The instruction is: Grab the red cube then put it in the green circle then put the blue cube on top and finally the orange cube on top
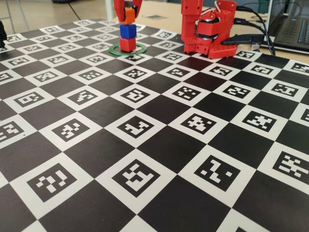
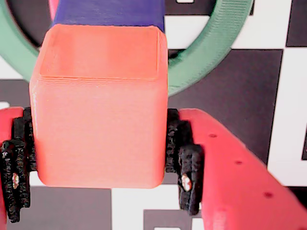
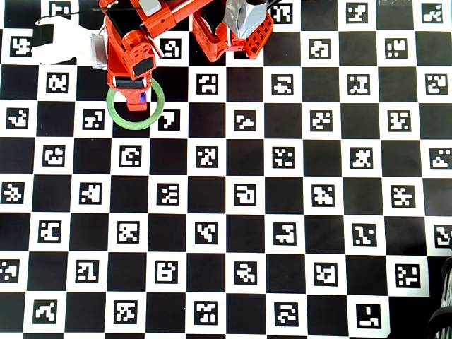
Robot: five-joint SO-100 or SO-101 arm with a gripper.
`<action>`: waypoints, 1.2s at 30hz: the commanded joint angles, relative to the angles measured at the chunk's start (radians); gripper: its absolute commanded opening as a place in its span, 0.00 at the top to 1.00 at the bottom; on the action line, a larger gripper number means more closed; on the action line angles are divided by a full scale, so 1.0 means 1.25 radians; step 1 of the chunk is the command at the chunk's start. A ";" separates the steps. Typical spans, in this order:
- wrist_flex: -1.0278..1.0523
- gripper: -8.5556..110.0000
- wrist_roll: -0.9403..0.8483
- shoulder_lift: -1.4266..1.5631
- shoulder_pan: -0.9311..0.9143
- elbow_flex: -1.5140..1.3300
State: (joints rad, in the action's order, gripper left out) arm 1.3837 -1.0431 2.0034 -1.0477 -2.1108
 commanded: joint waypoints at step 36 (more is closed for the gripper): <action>0.187 0.58 0.005 0.002 0.005 0.274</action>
State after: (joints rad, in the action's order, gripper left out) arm 1.5447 -1.0354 2.0034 -1.0477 -1.9374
